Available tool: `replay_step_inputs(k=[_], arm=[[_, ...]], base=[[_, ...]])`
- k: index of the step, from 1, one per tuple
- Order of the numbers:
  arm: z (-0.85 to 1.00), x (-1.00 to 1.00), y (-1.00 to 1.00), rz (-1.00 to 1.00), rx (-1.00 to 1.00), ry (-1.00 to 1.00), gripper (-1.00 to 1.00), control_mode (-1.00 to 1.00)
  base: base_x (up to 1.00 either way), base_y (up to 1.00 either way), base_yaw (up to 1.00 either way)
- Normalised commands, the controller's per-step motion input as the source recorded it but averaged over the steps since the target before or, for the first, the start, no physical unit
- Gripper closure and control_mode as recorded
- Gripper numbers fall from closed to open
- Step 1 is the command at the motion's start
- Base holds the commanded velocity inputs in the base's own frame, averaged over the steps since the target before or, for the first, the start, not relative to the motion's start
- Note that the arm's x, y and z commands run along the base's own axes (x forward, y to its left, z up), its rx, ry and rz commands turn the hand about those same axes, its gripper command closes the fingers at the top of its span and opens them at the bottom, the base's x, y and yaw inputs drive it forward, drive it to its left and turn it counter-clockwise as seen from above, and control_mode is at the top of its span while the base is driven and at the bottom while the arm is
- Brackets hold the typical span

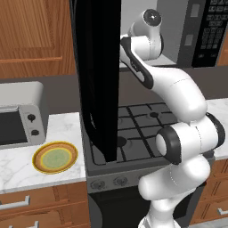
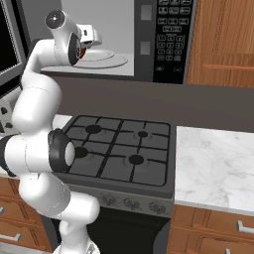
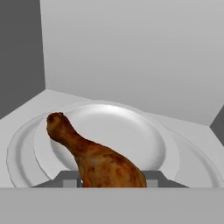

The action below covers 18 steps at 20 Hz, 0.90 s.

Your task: Pick the chicken drumstick from the counter and place it in the microwave. Then turn on the microwave.

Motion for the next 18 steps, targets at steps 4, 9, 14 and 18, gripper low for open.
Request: replay_step_inputs(k=[4, 9, 14, 18], arm=[[0.00, 0.09, 0.02, 0.00, 0.00, 0.00, 1.00, -1.00], [-0.02, 0.09, 0.02, 0.00, 0.00, 0.00, 1.00, -1.00], [0.00, 0.08, 0.02, 0.00, 0.00, 0.00, 1.00, -1.00], [0.00, 0.07, 0.02, 0.00, 0.00, 0.00, 1.00, -1.00]], base=[[0.00, 0.00, 0.00], [0.00, 0.00, 0.00], [0.00, 0.00, 0.00], [0.00, 0.00, 0.00]])
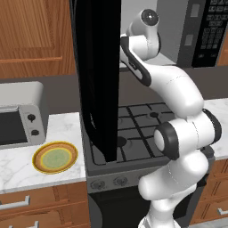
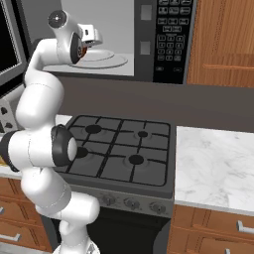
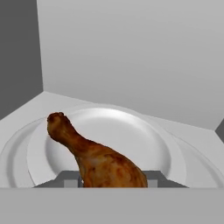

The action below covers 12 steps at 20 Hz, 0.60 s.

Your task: Pick the chicken drumstick from the counter and place it in the microwave. Then turn on the microwave.

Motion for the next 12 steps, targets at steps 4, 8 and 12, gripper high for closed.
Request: replay_step_inputs(k=[4, 8, 12], arm=[[0.00, 0.07, 0.01, 0.00, 0.00, 0.00, 1.00, -1.00], [0.00, 0.04, 0.01, 0.00, 0.00, 0.00, 1.00, -1.00], [0.00, 0.03, 0.02, 0.00, 0.00, 0.00, 1.00, -1.00]], base=[[0.00, 0.00, 0.00], [0.00, 0.00, 0.00], [0.00, 0.00, 0.00]])
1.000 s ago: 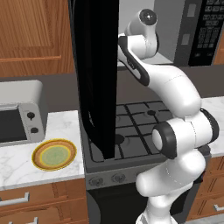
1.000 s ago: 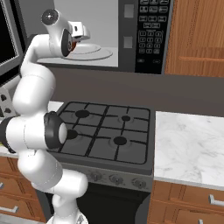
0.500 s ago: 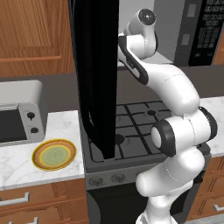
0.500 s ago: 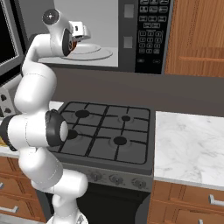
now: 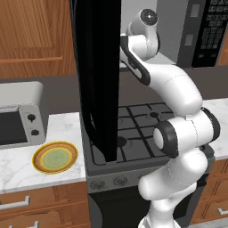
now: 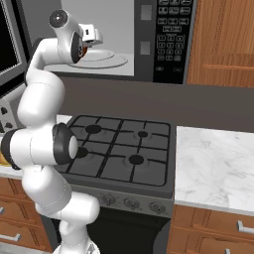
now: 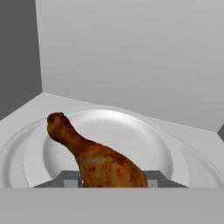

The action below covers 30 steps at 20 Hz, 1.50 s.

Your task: Pick the chicken drumstick from the counter and place it in the microwave. Then turn on the microwave.

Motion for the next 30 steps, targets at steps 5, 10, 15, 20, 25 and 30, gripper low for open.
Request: replay_step_inputs(k=[5, 10, 15, 20, 25, 30], arm=[[-0.02, 0.01, 0.02, 0.00, 0.00, 0.00, -1.00, -1.00], [-0.02, 0.00, 0.02, 0.00, 0.00, 0.00, -1.00, -1.00], [0.00, 0.01, 0.00, 0.00, 0.00, 0.00, -1.00, -1.00], [0.00, 0.00, 0.00, 0.00, 0.00, 0.00, -1.00, -1.00], [-0.03, 0.03, 0.00, 0.00, 0.00, 0.00, -1.00, -1.00], [-0.03, 0.13, 0.00, 0.00, 0.00, 0.00, -1.00, -1.00]], base=[[0.00, 0.00, 0.00], [0.00, 0.00, 0.00], [0.00, 0.00, 0.00], [0.00, 0.00, 0.00], [0.00, 0.00, 0.00], [0.00, 0.00, 0.00]])
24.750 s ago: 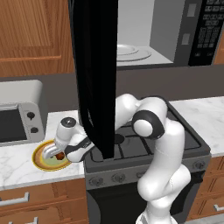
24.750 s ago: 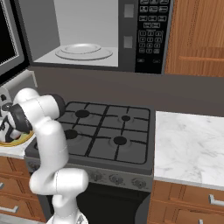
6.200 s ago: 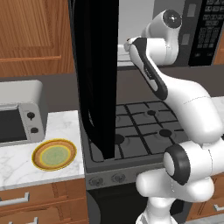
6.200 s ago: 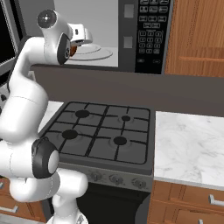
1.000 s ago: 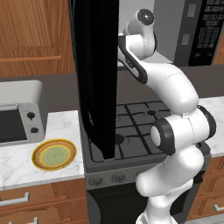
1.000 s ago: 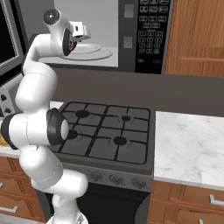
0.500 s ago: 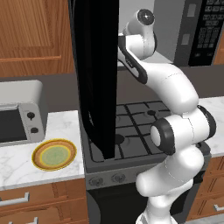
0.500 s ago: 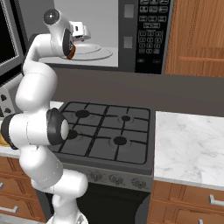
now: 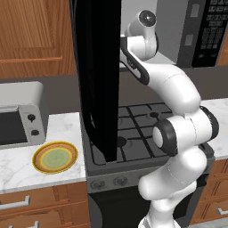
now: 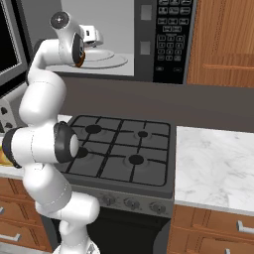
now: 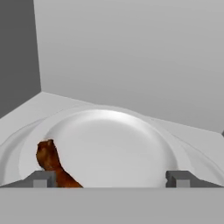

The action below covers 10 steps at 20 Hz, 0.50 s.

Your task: Pick the chicken drumstick from the counter and place it in the microwave. Then turn on the microwave.

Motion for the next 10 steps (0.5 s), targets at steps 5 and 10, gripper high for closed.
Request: replay_step_inputs(k=[5, 10], arm=[[-0.03, 0.44, 0.00, 0.00, 0.01, 0.00, -1.00, -1.00], [0.00, 0.43, 0.00, 0.00, 0.02, 0.00, -1.00, -1.00]], base=[[0.00, 0.00, 0.00], [0.00, 0.00, 0.00]])
